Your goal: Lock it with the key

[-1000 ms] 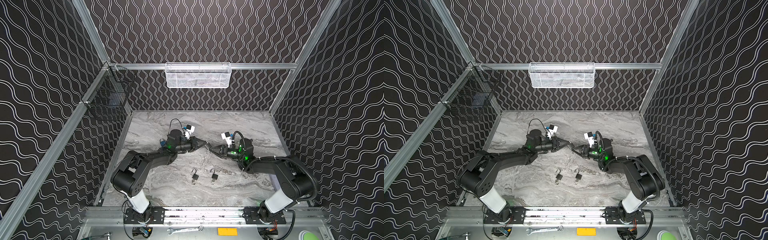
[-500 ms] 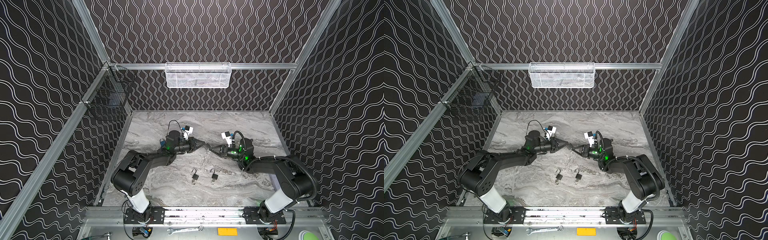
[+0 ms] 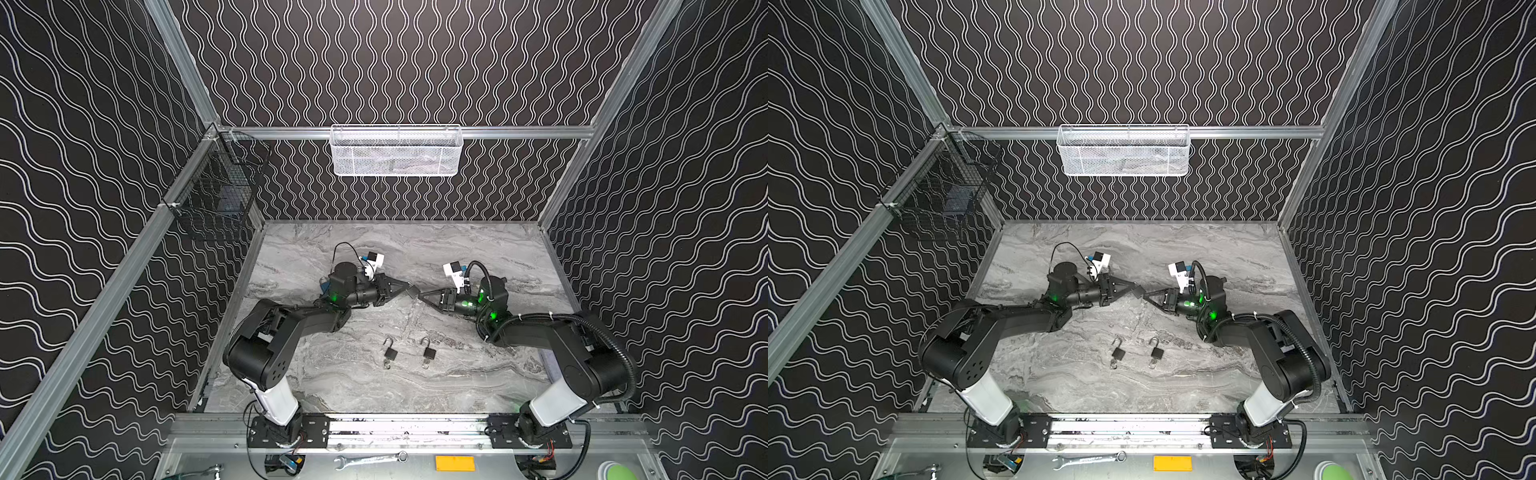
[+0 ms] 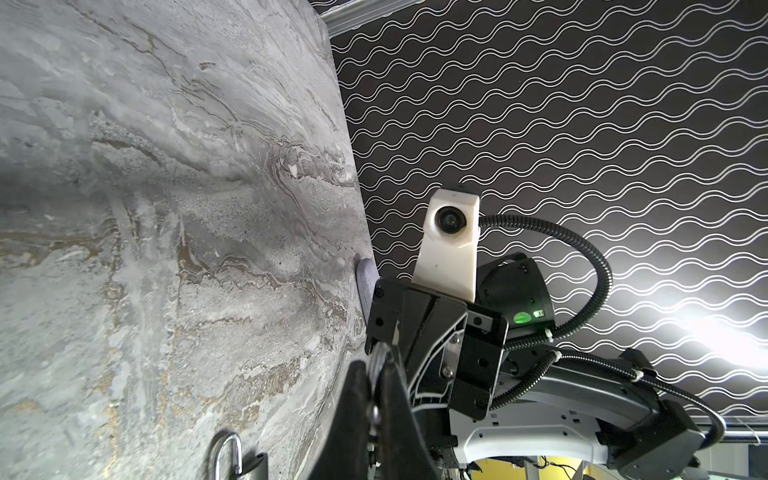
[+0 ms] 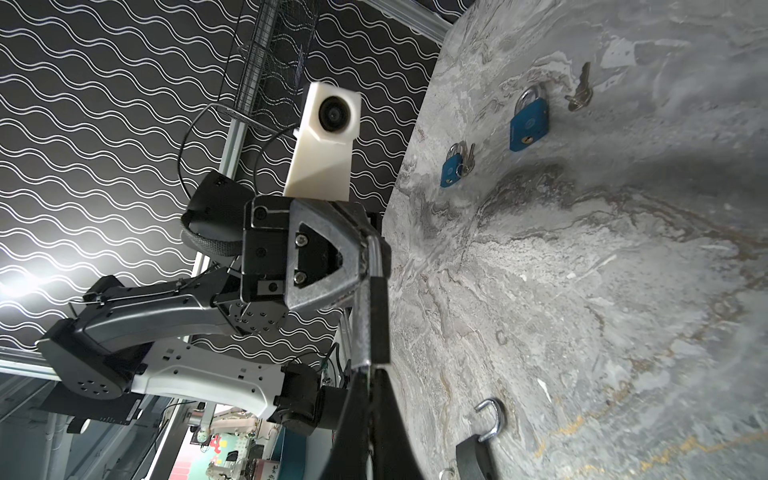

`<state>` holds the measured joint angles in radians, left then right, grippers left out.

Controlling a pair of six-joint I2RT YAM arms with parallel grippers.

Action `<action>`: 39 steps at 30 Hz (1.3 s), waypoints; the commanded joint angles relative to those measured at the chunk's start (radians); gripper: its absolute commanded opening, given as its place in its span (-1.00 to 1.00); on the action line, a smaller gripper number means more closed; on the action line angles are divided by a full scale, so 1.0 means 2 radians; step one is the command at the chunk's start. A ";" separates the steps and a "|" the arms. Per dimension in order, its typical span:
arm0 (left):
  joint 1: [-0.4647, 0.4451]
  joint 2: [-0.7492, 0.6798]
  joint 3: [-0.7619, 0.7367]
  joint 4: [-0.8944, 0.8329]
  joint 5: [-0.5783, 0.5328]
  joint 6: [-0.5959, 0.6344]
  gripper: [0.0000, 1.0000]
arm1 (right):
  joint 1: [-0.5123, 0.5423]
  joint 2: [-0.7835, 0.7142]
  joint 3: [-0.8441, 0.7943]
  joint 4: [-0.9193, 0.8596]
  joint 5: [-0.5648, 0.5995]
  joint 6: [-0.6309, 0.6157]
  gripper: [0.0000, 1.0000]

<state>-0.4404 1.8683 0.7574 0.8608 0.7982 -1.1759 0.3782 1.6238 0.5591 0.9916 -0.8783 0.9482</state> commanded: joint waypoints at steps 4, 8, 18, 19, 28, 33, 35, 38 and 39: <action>0.018 0.005 0.006 0.058 -0.025 -0.013 -1.00 | -0.001 -0.003 -0.002 -0.046 0.007 -0.018 -1.00; 0.020 0.007 0.006 0.065 -0.024 -0.016 -1.00 | -0.001 -0.004 -0.004 -0.049 0.008 -0.021 -1.00; 0.022 0.019 0.003 0.087 -0.025 -0.028 -1.00 | -0.005 0.000 -0.008 -0.040 0.005 -0.015 -1.00; 0.023 0.022 0.006 0.083 -0.023 -0.026 -1.00 | -0.007 -0.002 -0.009 -0.042 0.005 -0.015 -1.00; 0.054 0.060 0.117 -0.196 0.000 0.099 -1.00 | -0.044 -0.052 -0.013 -0.152 0.014 -0.072 -1.00; 0.055 0.118 0.224 -0.355 -0.016 0.182 -1.00 | -0.062 -0.077 0.001 -0.244 0.024 -0.124 -1.00; 0.056 0.147 0.267 -0.397 -0.017 0.204 -1.00 | -0.071 -0.082 -0.001 -0.255 0.021 -0.131 -1.00; 0.056 0.194 0.342 -0.473 -0.019 0.241 -1.00 | -0.082 -0.088 -0.004 -0.273 0.019 -0.141 -1.00; 0.057 0.210 0.367 -0.493 -0.021 0.252 -1.00 | -0.084 -0.089 -0.005 -0.282 0.019 -0.146 -1.00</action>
<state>-0.3313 2.2383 1.4033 0.0639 0.7612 -0.7959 0.2180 1.4567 0.5507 0.5026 -0.8429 0.7116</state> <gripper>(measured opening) 0.075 0.049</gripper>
